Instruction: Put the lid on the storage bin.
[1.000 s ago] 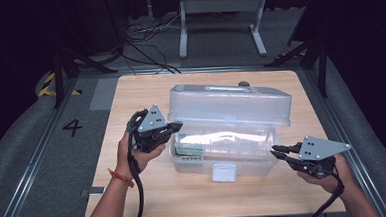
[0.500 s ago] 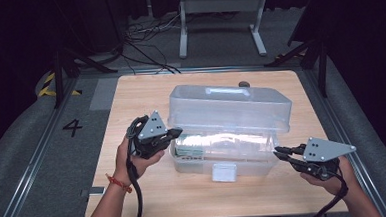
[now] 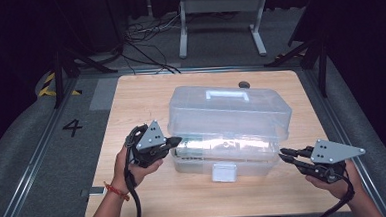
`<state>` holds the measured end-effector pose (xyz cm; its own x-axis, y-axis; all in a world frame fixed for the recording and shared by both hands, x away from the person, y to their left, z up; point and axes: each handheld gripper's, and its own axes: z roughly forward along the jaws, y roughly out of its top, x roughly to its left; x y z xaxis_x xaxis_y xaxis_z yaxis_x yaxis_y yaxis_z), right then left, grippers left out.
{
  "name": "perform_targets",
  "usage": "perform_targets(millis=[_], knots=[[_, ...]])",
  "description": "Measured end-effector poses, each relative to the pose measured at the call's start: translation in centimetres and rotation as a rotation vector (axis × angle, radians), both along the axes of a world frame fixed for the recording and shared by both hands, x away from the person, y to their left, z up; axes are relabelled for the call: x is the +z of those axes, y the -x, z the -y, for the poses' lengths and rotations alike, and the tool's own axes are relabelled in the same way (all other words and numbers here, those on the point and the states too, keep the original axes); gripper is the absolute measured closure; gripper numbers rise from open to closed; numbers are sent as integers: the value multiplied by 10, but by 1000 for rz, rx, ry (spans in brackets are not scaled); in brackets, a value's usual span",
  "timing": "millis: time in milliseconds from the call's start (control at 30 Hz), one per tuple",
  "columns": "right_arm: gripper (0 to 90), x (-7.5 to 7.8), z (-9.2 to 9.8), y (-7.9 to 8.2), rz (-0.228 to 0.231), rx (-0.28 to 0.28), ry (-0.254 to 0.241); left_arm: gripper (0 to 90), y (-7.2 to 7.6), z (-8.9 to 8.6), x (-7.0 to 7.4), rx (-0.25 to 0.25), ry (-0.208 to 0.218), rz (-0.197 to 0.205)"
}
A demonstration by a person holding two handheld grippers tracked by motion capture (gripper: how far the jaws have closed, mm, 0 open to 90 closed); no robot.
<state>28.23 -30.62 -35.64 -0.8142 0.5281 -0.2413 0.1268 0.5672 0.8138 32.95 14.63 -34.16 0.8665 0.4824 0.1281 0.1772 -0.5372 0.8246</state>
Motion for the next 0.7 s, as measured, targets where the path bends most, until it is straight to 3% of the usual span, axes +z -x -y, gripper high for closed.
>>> perform_targets(millis=[300,367,700], knots=[[811,-5,2,2,-17,5,-1,898,7,-6,-9,-4,-4,-25],[806,-7,3,3,-22,0,1,898,8,-6,-10,-6,-28,-20],[800,-11,6,3,-31,-28,5,898,16,-10,-16,-20,-29,-25]])
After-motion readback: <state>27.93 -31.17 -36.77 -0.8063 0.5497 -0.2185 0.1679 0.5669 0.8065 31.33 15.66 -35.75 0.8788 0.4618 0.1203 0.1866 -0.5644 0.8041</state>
